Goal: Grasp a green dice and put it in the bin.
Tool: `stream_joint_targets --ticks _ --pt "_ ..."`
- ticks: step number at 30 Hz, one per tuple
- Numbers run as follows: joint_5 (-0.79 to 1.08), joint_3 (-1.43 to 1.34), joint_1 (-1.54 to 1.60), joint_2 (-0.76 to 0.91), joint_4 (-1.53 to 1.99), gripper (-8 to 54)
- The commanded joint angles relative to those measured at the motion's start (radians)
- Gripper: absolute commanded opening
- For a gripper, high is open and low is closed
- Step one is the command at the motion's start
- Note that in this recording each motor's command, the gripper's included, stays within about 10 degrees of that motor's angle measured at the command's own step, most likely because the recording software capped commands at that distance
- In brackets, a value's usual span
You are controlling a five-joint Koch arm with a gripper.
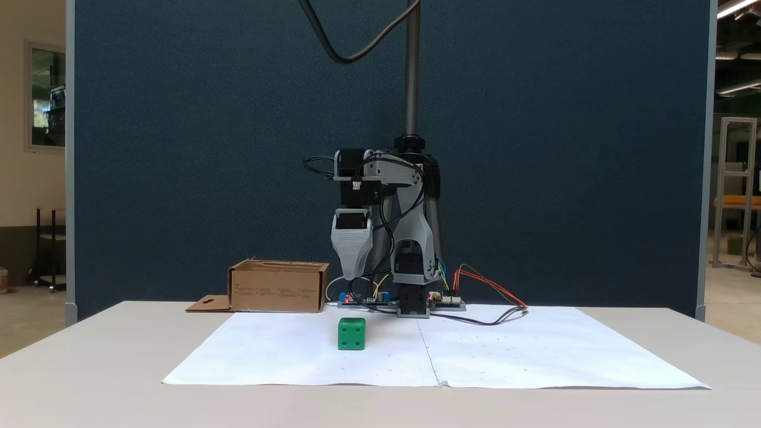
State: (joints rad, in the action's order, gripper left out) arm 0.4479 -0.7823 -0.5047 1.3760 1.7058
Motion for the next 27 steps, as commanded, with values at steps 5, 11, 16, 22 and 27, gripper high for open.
stream_joint_targets --ticks 5,11,16,22,27 --pt "0.080 0.021 -0.002 0.017 -0.044 45.3" --pt "0.080 -0.098 -0.005 0.018 -0.135 45.2" --pt "0.080 -0.172 -0.006 0.017 -0.209 45.0" --pt "0.080 -0.207 -0.003 0.017 -0.267 44.8" --pt "0.080 -0.213 0.000 -0.011 -0.287 44.8"
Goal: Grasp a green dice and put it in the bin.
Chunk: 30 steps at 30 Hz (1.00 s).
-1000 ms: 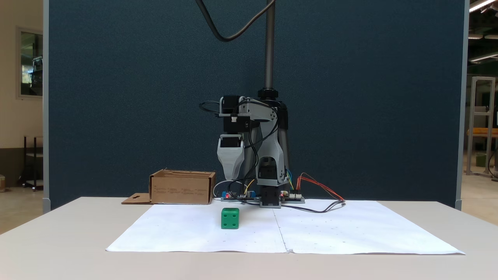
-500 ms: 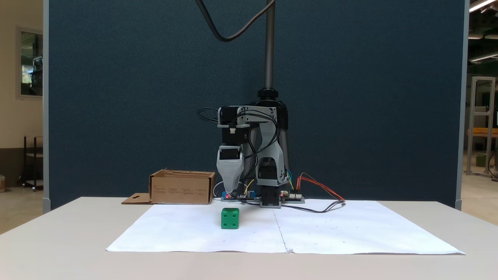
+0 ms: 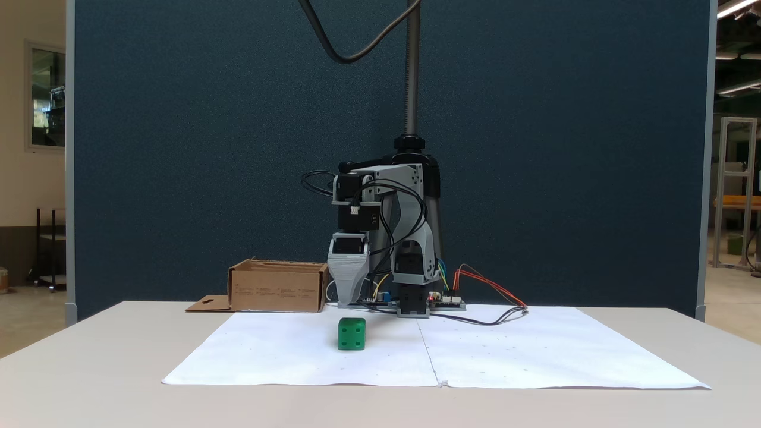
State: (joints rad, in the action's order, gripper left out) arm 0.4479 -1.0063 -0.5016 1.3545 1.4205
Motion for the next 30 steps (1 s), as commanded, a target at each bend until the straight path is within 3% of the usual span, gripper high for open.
stream_joint_targets --ticks 1,30 --pt "0.080 0.009 -0.003 0.006 -0.009 44.8" --pt "0.075 -0.190 0.009 -0.054 -0.250 41.3"
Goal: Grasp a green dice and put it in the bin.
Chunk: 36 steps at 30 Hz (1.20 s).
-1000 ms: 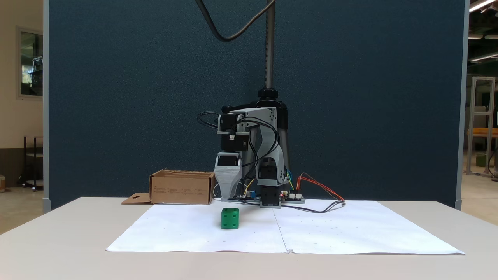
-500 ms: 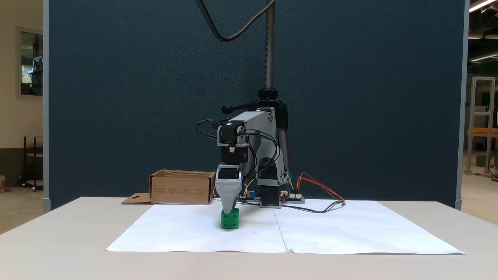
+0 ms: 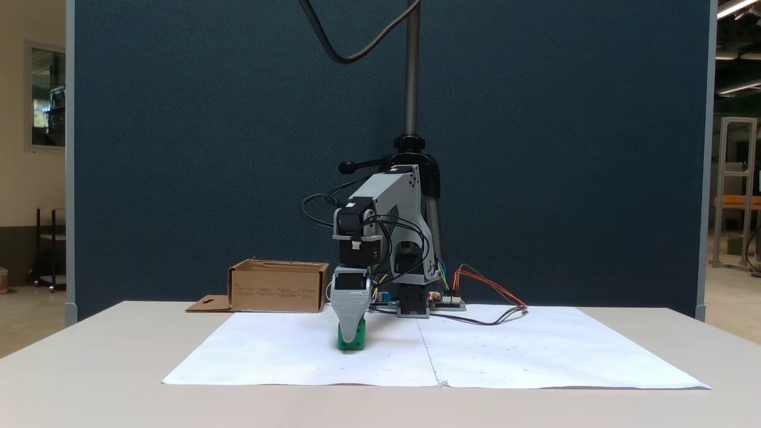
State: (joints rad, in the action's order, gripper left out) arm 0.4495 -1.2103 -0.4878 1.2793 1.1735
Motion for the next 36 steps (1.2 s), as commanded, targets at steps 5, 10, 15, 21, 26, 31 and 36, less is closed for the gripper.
stream_joint_targets --ticks 5,10,15,21,26,31,36 --pt "0.069 -0.002 -0.003 0.021 -0.018 35.9" --pt "0.055 -0.005 -0.003 0.021 -0.021 26.2" --pt "0.043 -0.008 -0.002 0.023 -0.026 11.8" --pt "-0.071 -0.002 0.008 0.029 -0.026 11.8" --pt "-0.152 0.146 0.029 0.043 0.100 11.8" --pt "-0.196 0.437 0.031 0.057 0.290 11.8" --pt "-0.199 0.718 0.005 0.097 0.460 11.8"
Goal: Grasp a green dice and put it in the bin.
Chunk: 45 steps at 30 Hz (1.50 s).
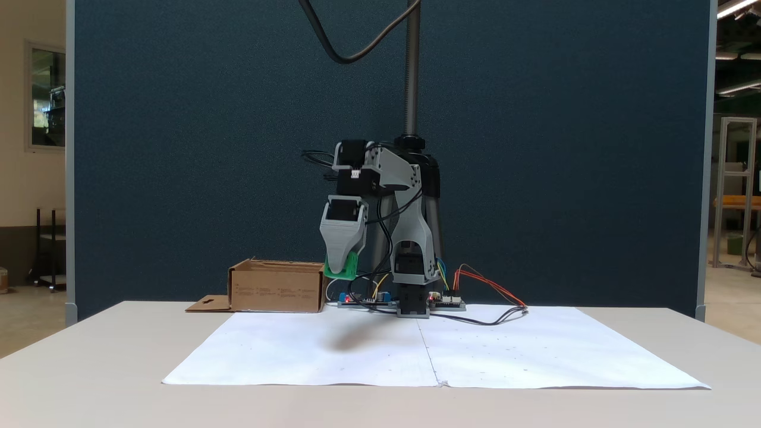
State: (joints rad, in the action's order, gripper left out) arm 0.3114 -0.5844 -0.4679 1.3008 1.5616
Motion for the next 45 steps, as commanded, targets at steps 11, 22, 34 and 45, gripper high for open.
stream_joint_targets --ticks 11,22,34,45 --pt "-0.031 0.170 -0.373 0.147 0.060 11.8" --pt "0.132 0.170 -0.862 0.166 0.055 11.8" --pt "0.210 0.141 -1.258 0.078 0.054 11.8" --pt "0.218 -0.156 -1.281 0.080 -0.112 27.6"
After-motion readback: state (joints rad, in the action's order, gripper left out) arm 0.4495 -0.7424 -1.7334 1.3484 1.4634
